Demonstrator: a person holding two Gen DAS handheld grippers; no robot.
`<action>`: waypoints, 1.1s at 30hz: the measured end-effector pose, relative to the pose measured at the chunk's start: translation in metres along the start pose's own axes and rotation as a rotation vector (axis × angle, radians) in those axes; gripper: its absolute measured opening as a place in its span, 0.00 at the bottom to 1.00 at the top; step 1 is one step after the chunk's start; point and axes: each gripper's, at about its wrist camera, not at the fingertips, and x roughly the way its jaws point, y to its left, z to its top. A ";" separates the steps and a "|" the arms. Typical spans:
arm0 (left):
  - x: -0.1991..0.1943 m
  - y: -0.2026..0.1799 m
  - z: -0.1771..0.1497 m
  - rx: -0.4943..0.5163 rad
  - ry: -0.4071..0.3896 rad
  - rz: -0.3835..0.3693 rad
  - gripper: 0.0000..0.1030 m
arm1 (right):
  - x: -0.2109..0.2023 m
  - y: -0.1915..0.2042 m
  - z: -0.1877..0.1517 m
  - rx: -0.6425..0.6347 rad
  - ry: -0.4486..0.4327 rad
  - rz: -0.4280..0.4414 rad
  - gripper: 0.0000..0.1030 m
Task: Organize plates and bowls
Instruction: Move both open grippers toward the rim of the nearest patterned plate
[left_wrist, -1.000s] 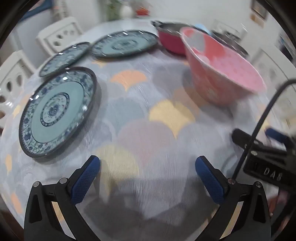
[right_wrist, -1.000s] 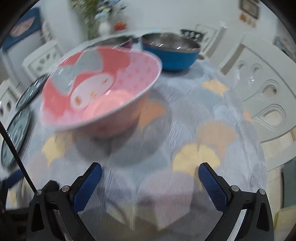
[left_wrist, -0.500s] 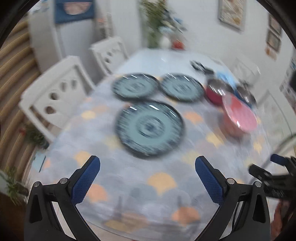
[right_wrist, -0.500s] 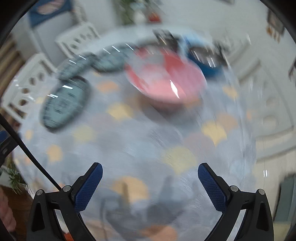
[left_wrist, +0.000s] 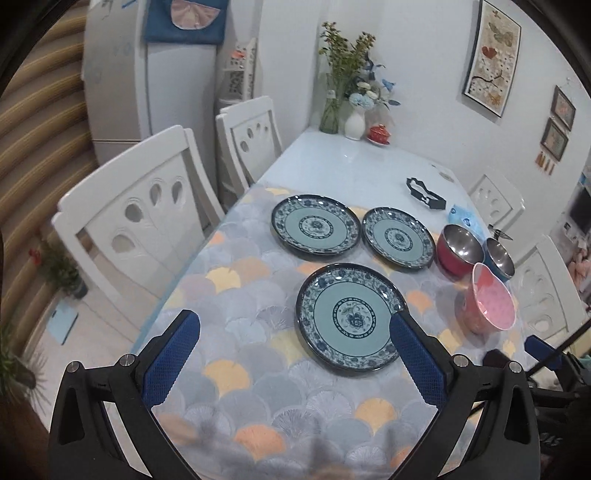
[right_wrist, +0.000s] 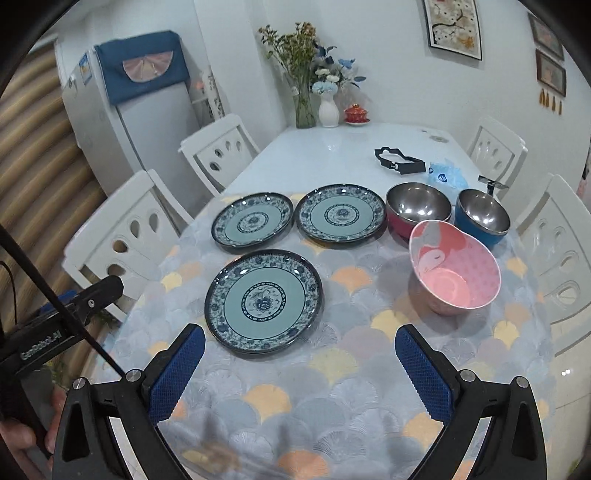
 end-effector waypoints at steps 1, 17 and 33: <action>0.003 0.003 0.001 0.001 0.003 -0.017 1.00 | 0.005 0.004 0.001 -0.004 0.001 -0.020 0.99; 0.039 0.028 0.019 0.079 0.055 -0.143 0.99 | 0.047 0.023 0.011 0.128 0.069 -0.126 0.99; 0.044 0.024 0.022 0.078 0.081 -0.173 0.99 | 0.048 0.031 0.013 0.072 0.084 -0.168 0.99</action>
